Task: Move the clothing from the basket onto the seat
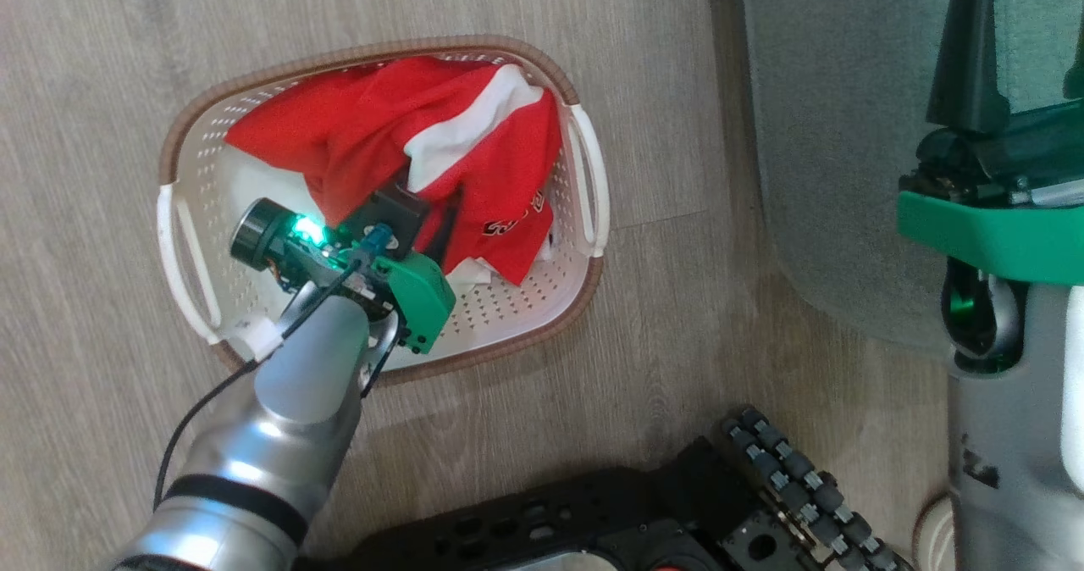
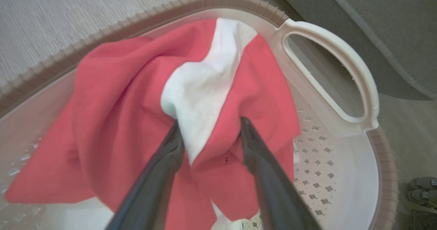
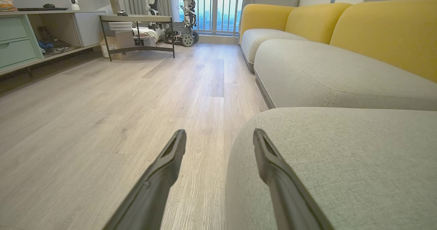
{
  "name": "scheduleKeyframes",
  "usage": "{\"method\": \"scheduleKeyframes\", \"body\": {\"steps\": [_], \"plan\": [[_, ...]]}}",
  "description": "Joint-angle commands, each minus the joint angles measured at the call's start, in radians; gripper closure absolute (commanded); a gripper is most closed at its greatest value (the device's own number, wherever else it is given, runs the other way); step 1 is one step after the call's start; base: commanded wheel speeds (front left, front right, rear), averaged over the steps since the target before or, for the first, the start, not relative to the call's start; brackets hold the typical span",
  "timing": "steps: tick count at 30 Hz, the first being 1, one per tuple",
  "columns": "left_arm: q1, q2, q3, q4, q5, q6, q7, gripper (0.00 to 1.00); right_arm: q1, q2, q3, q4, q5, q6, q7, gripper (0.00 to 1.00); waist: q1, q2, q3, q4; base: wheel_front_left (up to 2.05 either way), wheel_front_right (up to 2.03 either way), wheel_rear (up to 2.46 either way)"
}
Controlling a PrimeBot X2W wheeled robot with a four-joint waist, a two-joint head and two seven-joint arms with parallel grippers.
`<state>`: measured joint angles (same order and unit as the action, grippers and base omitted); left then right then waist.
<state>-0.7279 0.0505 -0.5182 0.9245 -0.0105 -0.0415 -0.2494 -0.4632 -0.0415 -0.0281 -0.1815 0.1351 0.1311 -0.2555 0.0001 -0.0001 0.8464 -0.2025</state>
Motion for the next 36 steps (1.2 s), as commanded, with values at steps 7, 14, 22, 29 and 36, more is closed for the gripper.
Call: {"method": "scheduleKeyframes", "body": {"steps": [7,14,22,29,36], "plan": [[0.008,0.004,0.016,-0.023,-0.033,0.009,-0.012,1.0,0.031,-0.009,0.022,-0.028,0.01,0.0,-0.006,0.0,-0.0001,0.0001,-0.028,0.005,0.0,0.0,0.0],[0.077,0.001,0.026,-0.156,-0.089,-0.005,-0.012,1.0,0.048,-0.009,0.034,0.015,-0.005,0.0,-0.006,0.0,-0.0001,0.0001,-0.125,0.047,0.0,0.0,0.0],[0.207,0.021,0.044,-0.379,-0.093,-0.007,-0.012,1.0,0.091,-0.009,0.045,0.089,-0.017,0.0,-0.006,0.0,-0.0001,0.0001,-0.31,0.09,0.0,0.0,0.0],[0.325,0.052,0.071,-0.529,-0.103,-0.012,-0.012,1.0,0.168,-0.009,0.044,0.165,-0.024,0.0,-0.006,0.0,-0.0001,0.0001,-0.512,0.115,0.0,0.0,0.0],[0.389,0.074,0.092,-0.595,-0.116,-0.01,-0.012,1.0,0.271,-0.009,0.037,0.222,-0.03,0.0,-0.006,0.0,-0.0001,0.0001,-0.688,0.141,0.0,0.0,0.0]]}}
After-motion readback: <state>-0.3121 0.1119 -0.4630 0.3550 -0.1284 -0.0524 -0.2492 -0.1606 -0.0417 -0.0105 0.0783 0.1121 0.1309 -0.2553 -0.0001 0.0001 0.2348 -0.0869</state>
